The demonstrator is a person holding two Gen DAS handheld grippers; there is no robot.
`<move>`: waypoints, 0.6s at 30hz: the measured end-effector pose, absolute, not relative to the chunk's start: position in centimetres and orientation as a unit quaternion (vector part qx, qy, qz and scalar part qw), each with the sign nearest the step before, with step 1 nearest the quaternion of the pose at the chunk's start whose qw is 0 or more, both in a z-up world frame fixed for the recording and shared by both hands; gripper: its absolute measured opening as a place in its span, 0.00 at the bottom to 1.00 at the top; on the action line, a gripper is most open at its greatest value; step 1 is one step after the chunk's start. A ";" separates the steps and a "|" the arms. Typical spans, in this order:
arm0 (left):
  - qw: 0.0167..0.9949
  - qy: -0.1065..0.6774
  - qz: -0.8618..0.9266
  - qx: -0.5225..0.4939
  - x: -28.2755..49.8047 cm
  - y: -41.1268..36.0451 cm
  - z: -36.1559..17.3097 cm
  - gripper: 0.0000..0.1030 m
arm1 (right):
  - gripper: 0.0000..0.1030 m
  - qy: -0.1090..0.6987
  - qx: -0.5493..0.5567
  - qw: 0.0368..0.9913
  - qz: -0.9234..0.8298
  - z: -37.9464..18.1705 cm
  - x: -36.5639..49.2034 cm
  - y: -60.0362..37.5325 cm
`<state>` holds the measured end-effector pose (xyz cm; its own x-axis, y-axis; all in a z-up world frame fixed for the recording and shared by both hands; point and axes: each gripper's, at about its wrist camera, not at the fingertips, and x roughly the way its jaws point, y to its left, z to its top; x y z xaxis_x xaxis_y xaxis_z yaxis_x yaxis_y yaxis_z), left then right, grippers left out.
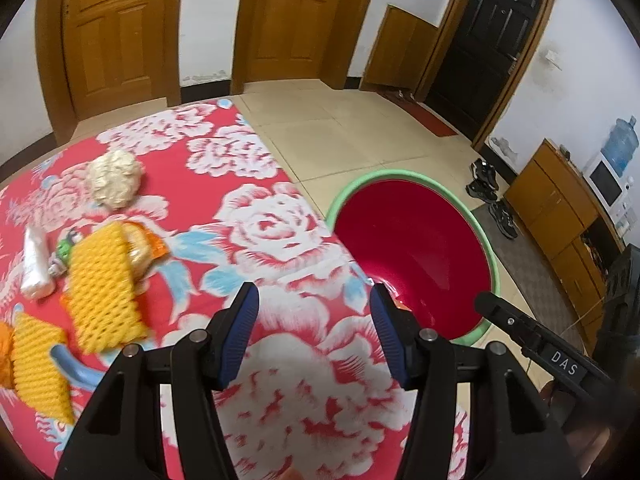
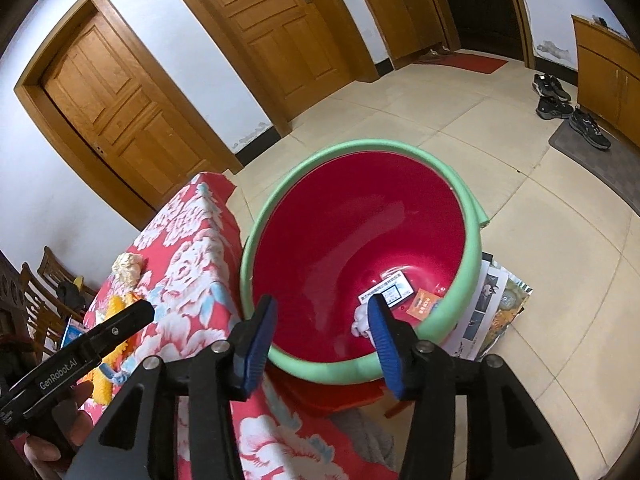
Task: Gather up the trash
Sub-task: 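Move both open grippers from the bucket back over the table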
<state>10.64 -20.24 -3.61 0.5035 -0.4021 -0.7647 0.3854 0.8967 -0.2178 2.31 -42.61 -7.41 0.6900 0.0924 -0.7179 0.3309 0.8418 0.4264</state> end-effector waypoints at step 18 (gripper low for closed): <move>0.884 0.436 -0.163 -0.047 9.0 -12.2 -2.7 0.56 | 0.60 0.396 0.239 0.886 -0.028 -5.4 2.0 -37.3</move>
